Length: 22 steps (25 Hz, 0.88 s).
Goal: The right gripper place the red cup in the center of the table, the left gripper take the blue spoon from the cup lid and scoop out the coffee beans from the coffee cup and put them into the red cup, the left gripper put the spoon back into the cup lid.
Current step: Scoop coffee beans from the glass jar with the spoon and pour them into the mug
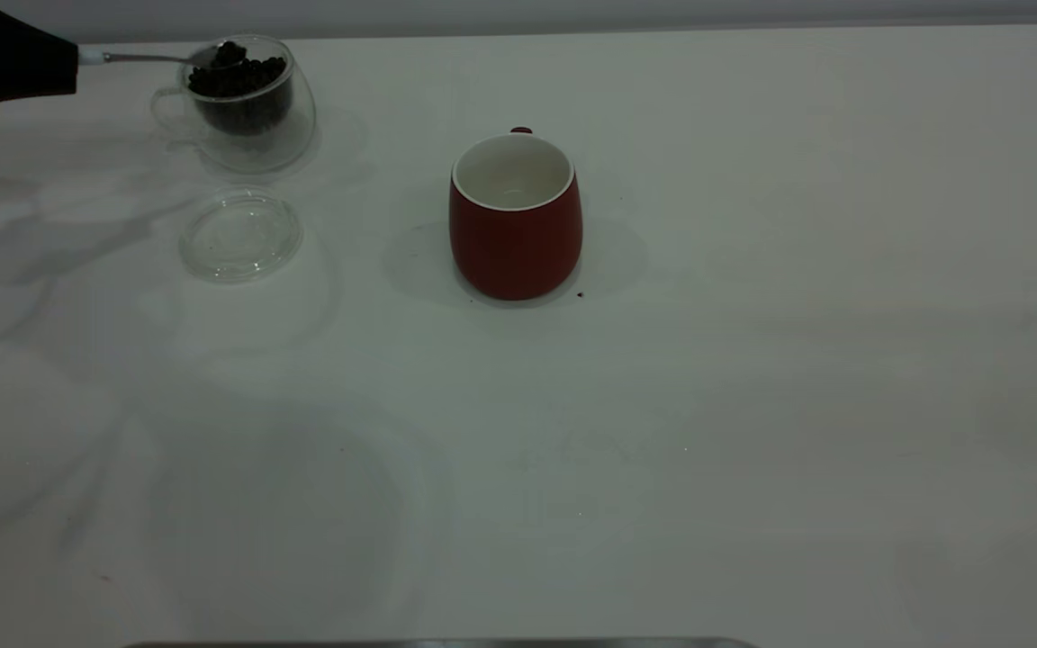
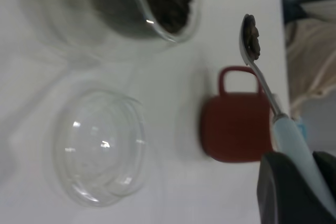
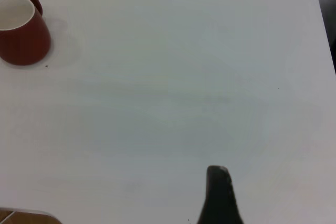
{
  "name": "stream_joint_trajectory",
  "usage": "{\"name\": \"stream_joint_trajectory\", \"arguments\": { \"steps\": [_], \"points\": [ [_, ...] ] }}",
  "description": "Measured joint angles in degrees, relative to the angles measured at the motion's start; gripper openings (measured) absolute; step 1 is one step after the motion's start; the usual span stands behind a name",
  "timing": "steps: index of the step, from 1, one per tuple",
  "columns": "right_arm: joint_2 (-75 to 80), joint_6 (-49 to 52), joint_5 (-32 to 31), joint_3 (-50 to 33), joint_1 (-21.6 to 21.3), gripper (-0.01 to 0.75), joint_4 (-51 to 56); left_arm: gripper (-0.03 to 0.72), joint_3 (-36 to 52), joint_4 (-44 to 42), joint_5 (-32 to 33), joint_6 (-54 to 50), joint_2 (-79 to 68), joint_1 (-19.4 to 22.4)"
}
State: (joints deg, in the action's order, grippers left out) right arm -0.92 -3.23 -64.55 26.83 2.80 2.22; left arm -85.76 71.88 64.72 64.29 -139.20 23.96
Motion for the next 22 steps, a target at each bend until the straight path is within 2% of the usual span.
{"name": "stream_joint_trajectory", "arguments": {
  "steps": [10,22],
  "points": [
    [0.0,0.0,0.0,0.0,0.0,0.586,0.0,0.119,0.0,-0.3,0.9,0.1,0.0,-1.4],
    [0.0,0.0,0.0,0.0,0.0,0.586,0.0,0.119,0.0,-0.5,0.9,0.1,0.0,-9.8]
  ]
}}
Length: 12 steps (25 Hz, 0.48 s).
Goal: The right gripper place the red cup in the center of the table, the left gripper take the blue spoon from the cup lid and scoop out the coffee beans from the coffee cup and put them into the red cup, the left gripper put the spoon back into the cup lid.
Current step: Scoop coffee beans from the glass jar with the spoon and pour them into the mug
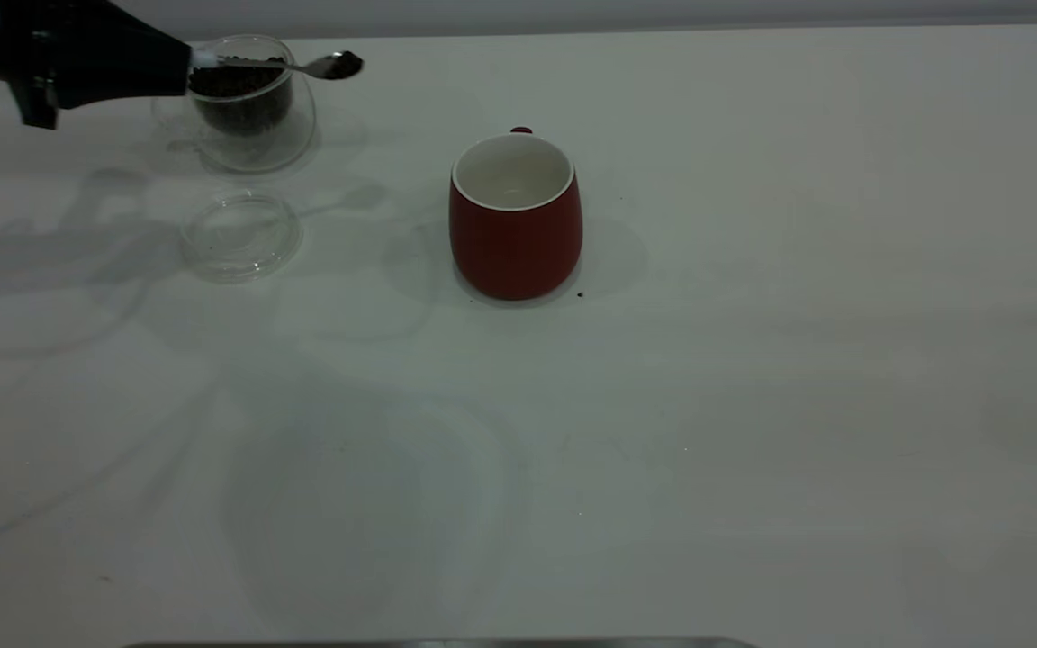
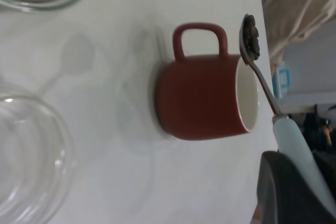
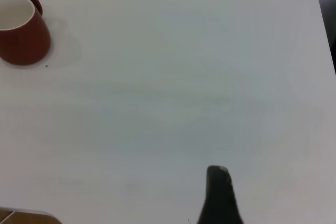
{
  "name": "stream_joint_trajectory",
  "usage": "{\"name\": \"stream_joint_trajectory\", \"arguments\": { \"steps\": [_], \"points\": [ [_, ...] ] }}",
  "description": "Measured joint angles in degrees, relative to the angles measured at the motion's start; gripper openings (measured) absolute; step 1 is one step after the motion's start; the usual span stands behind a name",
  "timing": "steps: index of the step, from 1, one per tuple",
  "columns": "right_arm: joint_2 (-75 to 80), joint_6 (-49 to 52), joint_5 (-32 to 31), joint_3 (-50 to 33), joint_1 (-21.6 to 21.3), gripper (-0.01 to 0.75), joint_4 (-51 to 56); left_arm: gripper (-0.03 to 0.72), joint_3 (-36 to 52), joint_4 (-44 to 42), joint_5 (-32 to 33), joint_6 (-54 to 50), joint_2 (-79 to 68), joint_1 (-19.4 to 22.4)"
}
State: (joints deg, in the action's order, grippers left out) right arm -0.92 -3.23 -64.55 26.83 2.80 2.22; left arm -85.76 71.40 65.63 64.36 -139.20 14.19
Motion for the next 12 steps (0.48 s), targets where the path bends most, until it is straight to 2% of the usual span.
{"name": "stream_joint_trajectory", "arguments": {
  "steps": [12],
  "points": [
    [0.0,0.0,0.0,0.0,0.0,0.586,0.0,0.119,0.0,-1.9,0.0,-0.2,0.0,-5.5]
  ]
}}
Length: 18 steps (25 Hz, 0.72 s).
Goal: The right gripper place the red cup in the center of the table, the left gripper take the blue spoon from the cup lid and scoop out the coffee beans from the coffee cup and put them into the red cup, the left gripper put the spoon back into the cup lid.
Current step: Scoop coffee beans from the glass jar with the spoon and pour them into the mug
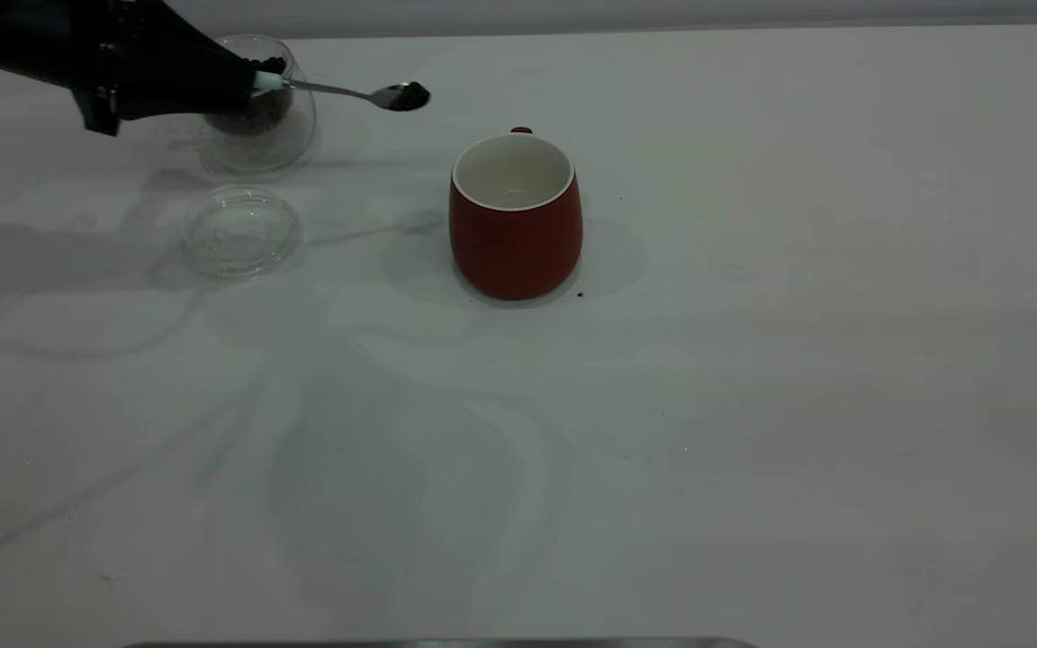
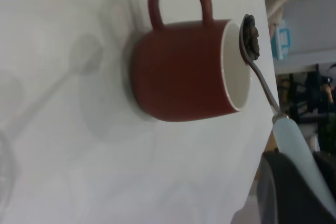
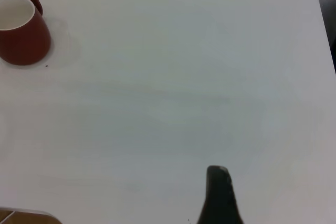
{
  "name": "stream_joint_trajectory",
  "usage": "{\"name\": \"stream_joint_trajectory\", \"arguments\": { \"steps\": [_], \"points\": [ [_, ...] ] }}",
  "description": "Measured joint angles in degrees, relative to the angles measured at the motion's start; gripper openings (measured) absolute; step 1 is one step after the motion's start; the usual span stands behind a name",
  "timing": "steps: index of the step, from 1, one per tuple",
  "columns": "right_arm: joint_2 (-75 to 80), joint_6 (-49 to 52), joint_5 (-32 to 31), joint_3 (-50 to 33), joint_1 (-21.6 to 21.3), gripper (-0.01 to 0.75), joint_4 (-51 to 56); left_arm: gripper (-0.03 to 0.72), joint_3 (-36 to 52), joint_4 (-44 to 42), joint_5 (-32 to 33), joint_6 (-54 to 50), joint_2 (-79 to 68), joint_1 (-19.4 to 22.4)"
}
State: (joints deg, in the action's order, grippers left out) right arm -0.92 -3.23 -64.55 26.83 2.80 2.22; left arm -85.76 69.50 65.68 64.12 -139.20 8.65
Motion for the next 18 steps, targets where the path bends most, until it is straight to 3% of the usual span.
{"name": "stream_joint_trajectory", "arguments": {
  "steps": [18],
  "points": [
    [0.0,0.0,0.0,0.0,0.0,0.586,0.0,0.119,0.0,0.0,-0.6,-0.8,0.0,-6.6]
  ]
}}
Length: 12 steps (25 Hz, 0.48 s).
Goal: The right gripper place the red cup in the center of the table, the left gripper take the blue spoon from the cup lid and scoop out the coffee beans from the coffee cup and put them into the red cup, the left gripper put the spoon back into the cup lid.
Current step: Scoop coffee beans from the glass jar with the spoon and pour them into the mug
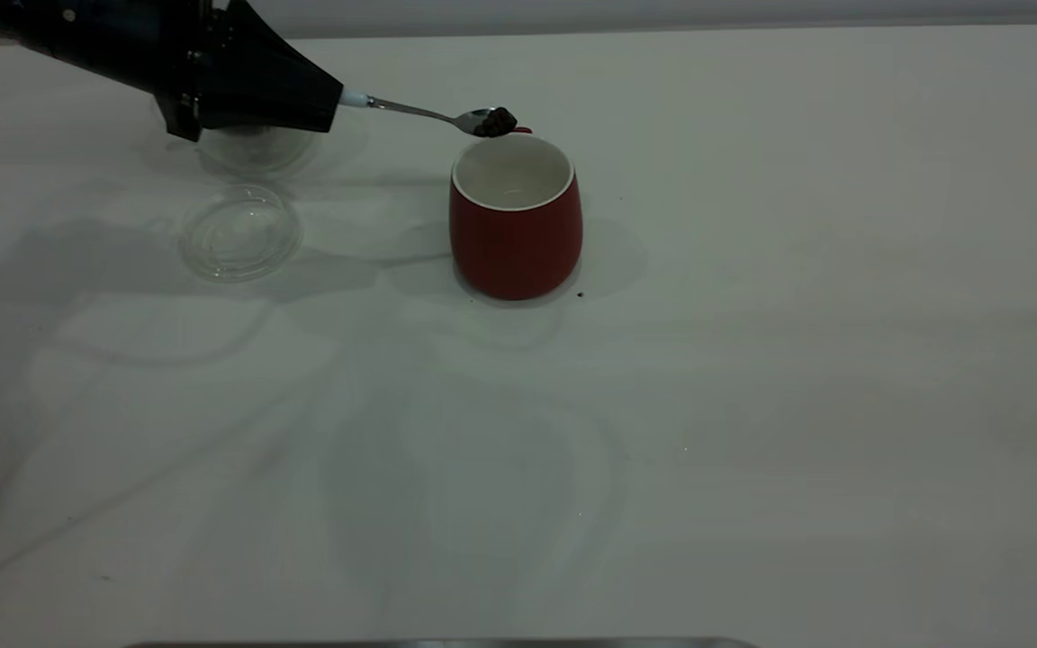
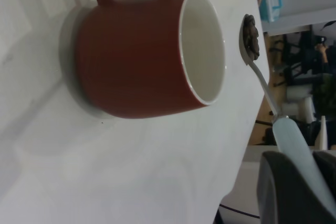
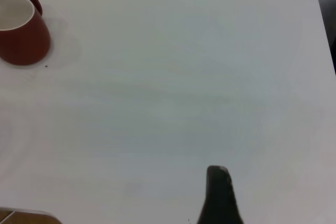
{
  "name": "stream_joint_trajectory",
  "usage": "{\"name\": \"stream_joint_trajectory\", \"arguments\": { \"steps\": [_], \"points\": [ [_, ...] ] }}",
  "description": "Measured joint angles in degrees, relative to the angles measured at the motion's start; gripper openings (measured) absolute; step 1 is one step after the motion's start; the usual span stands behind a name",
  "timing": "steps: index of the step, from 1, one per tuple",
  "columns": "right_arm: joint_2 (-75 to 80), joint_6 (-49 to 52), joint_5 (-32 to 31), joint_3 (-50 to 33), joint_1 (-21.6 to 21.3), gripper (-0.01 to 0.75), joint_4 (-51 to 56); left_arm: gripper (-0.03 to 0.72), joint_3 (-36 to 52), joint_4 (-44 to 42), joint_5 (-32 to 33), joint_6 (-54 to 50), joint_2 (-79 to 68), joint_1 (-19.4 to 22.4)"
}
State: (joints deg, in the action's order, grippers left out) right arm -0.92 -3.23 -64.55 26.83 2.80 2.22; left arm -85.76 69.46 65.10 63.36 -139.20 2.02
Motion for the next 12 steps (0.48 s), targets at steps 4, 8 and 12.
{"name": "stream_joint_trajectory", "arguments": {
  "steps": [4,8,12],
  "points": [
    [0.0,0.0,0.0,0.0,0.0,0.586,0.0,0.119,0.0,0.0,-3.1,0.1,0.0,-1.6],
    [0.0,0.0,0.0,0.0,0.0,0.586,0.0,0.119,0.0,0.0,-8.3,0.8,0.0,-3.4],
    [0.0,0.0,0.0,0.0,0.0,0.586,0.0,0.119,0.0,0.0,-11.3,2.3,0.0,-4.4]
  ]
}}
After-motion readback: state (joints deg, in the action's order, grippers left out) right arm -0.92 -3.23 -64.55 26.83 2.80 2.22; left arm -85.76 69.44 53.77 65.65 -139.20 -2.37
